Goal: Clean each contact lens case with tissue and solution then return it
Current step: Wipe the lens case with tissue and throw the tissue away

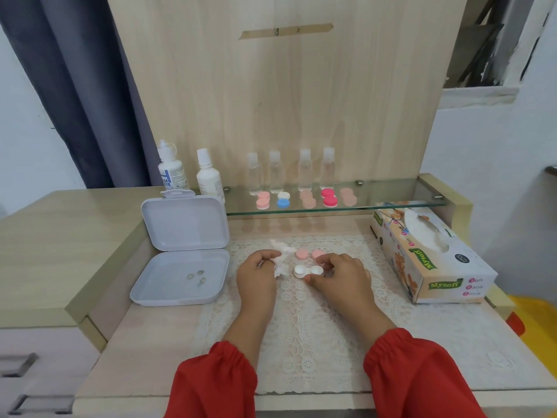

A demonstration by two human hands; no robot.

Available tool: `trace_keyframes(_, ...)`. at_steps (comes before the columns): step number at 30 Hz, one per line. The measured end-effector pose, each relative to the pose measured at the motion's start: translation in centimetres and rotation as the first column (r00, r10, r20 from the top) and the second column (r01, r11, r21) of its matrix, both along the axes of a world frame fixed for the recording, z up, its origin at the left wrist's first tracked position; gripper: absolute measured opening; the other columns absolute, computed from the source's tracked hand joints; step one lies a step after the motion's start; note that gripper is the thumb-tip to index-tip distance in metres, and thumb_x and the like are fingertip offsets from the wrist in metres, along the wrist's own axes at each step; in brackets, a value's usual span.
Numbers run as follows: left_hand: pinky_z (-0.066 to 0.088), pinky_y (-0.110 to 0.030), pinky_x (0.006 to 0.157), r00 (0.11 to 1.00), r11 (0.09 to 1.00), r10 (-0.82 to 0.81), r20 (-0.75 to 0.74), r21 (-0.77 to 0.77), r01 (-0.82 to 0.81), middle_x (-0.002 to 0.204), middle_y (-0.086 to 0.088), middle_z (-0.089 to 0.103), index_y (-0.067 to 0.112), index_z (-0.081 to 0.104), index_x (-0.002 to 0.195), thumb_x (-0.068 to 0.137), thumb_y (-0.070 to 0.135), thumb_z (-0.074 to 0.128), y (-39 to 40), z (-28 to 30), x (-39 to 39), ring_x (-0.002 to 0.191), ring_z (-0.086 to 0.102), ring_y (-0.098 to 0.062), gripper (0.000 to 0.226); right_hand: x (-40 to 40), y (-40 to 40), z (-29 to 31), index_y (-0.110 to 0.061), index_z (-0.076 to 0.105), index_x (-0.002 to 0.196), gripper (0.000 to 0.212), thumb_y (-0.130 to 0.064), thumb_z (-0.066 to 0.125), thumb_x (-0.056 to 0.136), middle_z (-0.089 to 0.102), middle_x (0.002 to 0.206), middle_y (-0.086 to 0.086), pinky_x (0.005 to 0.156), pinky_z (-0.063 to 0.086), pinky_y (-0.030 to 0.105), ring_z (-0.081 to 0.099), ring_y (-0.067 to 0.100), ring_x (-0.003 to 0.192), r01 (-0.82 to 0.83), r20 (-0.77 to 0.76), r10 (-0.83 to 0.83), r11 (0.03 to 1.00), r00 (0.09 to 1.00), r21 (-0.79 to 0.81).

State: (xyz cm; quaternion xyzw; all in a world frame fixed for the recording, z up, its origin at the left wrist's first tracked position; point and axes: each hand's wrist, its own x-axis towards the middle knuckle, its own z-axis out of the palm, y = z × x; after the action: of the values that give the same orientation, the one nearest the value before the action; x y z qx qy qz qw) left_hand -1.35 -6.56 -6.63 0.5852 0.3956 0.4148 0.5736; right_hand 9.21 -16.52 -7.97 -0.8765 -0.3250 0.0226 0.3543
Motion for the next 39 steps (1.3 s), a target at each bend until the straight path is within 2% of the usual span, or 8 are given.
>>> trace_keyframes(7, 0.049, -0.029, 0.076, 0.998, 0.998, -0.053, -0.017, -0.031, 0.052, 0.080, 0.002, 0.064, 0.010, 0.064, 0.076, 0.082, 0.022, 0.073, 0.3, 0.6, -0.8, 0.079, 0.059, -0.013, 0.016, 0.1, 0.0, 0.0, -0.035, 0.064, 0.091, 0.008, -0.041, 0.064, 0.086, 0.057, 0.086, -0.014, 0.089, 0.045, 0.042, 0.053, 0.017, 0.096, 0.037, -0.120, -0.008, 0.971, 0.993, 0.238)
trace_keyframes(14, 0.058, -0.036, 0.077, 0.980, 0.983, -0.186, -0.071, -0.025, 0.184, 0.106, -0.008, 0.065, 0.022, 0.065, 0.099, 0.083, 0.004, 0.066, 0.9, 1.4, -3.5, 0.095, 0.066, -0.022, 0.024, -1.3, 1.0, 2.8, -0.030, 0.066, 0.098, 0.011, -0.028, 0.058, 0.090, 0.056, 0.091, -0.015, 0.088, 0.039, 0.032, 0.047, 0.009, 0.094, -0.178, 0.185, 0.150, 0.974, 0.971, 0.142)
trace_keyframes(19, 0.058, -0.035, 0.079, 0.980, 0.979, -0.195, -0.028, -0.063, 0.193, 0.090, -0.016, 0.071, 0.007, 0.070, 0.085, 0.086, -0.009, 0.050, 1.5, 3.3, -6.9, 0.080, 0.069, -0.023, 0.025, -5.2, 3.3, 5.4, -0.030, 0.066, 0.089, 0.009, -0.024, 0.059, 0.089, 0.063, 0.090, -0.014, 0.075, 0.046, 0.027, 0.056, 0.007, 0.085, -0.310, 0.069, 0.302, 0.923, 0.951, 0.228)
trace_keyframes(23, 0.050, -0.027, 0.066, 0.982, 0.983, -0.179, -0.061, -0.040, 0.177, 0.080, -0.018, 0.070, 0.005, 0.069, 0.078, 0.081, -0.010, 0.053, 2.3, 4.6, -11.5, 0.072, 0.065, -0.023, 0.023, -9.4, 5.5, 5.7, -0.029, 0.067, 0.084, 0.010, -0.020, 0.063, 0.087, 0.065, 0.085, -0.012, 0.073, 0.047, 0.024, 0.057, 0.005, 0.077, -0.335, -0.048, 0.374, 0.875, 0.926, 0.349)
trace_keyframes(26, 0.053, -0.022, 0.063, 0.986, 0.987, -0.159, -0.048, -0.033, 0.157, 0.081, -0.018, 0.071, 0.003, 0.069, 0.077, 0.082, -0.013, 0.052, 3.5, 4.9, -15.7, 0.077, 0.069, -0.026, 0.024, -13.4, 7.0, 5.6, -0.031, 0.065, 0.075, 0.020, -0.013, 0.065, 0.086, 0.065, 0.076, -0.012, 0.071, 0.048, 0.018, 0.060, 0.004, 0.073, -0.373, -0.145, 0.478, 0.813, 0.866, 0.447)
trace_keyframes(32, 0.058, -0.035, 0.081, 0.996, 0.997, -0.069, -0.062, -0.035, 0.067, 0.083, -0.021, 0.072, 0.002, 0.072, 0.081, 0.086, -0.014, 0.051, 5.7, 4.3, -24.8, 0.082, 0.070, -0.031, 0.027, -22.2, 10.4, 5.2, -0.019, 0.065, 0.076, 0.017, -0.006, 0.062, 0.086, 0.068, 0.071, 0.003, 0.051, 0.049, 0.024, 0.067, 0.018, 0.064, -0.481, -0.239, 0.643, 0.726, 0.728, 0.491)
trace_keyframes(37, 0.058, -0.023, 0.061, 0.993, 0.995, 0.095, -0.072, -0.025, -0.097, 0.071, -0.012, 0.072, 0.005, 0.072, 0.078, 0.089, -0.013, 0.047, 6.5, 2.8, -31.8, 0.069, 0.070, -0.021, 0.033, -29.8, 13.4, 3.3, -0.025, 0.065, 0.074, 0.023, -0.006, 0.060, 0.085, 0.066, 0.073, -0.002, 0.073, 0.058, 0.041, 0.067, 0.022, 0.073, -0.611, -0.231, 0.749, 0.648, 0.621, 0.455)
trace_keyframes(39, 0.054, -0.018, 0.054, 0.981, 0.984, 0.169, -0.095, -0.039, -0.173, 0.071, -0.015, 0.070, -0.002, 0.071, 0.085, 0.088, -0.014, 0.047, 6.8, 2.0, -34.3, 0.060, 0.069, -0.015, 0.027, -32.5, 14.4, 2.0, -0.017, 0.070, 0.086, 0.018, -0.003, 0.058, 0.086, 0.064, 0.077, -0.003, 0.077, 0.056, 0.035, 0.064, 0.016, 0.075, -0.653, -0.250, 0.777, 0.624, 0.578, 0.429)
